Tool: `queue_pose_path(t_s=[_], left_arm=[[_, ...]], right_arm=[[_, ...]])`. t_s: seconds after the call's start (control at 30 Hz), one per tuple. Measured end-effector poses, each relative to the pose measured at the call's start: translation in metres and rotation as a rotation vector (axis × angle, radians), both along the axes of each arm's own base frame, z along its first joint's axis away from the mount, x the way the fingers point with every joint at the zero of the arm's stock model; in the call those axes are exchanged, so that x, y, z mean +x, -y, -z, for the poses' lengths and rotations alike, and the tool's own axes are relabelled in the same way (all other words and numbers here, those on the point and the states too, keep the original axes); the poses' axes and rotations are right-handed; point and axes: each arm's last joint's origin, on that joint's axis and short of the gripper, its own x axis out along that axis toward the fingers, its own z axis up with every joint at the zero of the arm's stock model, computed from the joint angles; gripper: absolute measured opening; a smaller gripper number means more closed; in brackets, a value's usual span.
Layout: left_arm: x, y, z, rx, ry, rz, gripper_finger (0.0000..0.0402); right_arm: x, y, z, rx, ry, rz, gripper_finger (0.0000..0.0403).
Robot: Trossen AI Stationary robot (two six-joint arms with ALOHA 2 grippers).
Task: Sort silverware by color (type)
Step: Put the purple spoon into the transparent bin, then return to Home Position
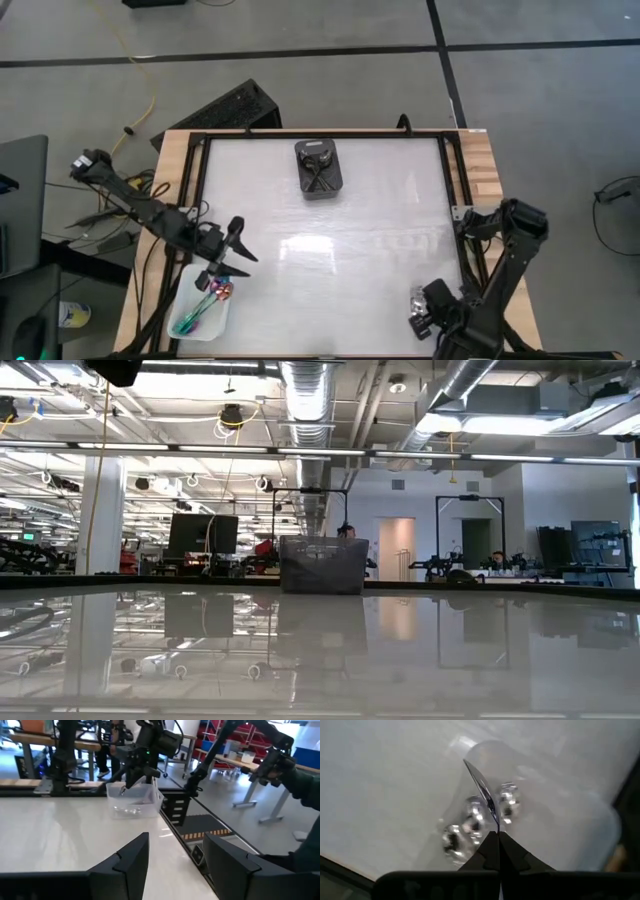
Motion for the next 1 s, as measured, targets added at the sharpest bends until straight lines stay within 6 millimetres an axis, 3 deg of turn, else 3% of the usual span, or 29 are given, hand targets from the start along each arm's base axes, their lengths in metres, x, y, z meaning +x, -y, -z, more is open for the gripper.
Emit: queue_pose_path(t_s=[0.3, 0.47, 1.0], left_arm=[[-0.003, 0.005, 0.001, -0.038, -0.025, 0.006, 0.017], [-0.006, 0.009, 0.001, -0.059, -0.039, 0.033, 0.017], [-0.008, 0.012, 0.002, -0.054, -0.046, 0.035, 0.017]], right_arm=[[0.014, 0.011, 0.007, -0.006, -0.013, 0.036, 0.0015], [0.021, 0.015, 0.007, 0.018, -0.047, 0.069, 0.0039], [0.024, 0.014, 0.004, 0.066, -0.104, 0.039, 0.0047]])
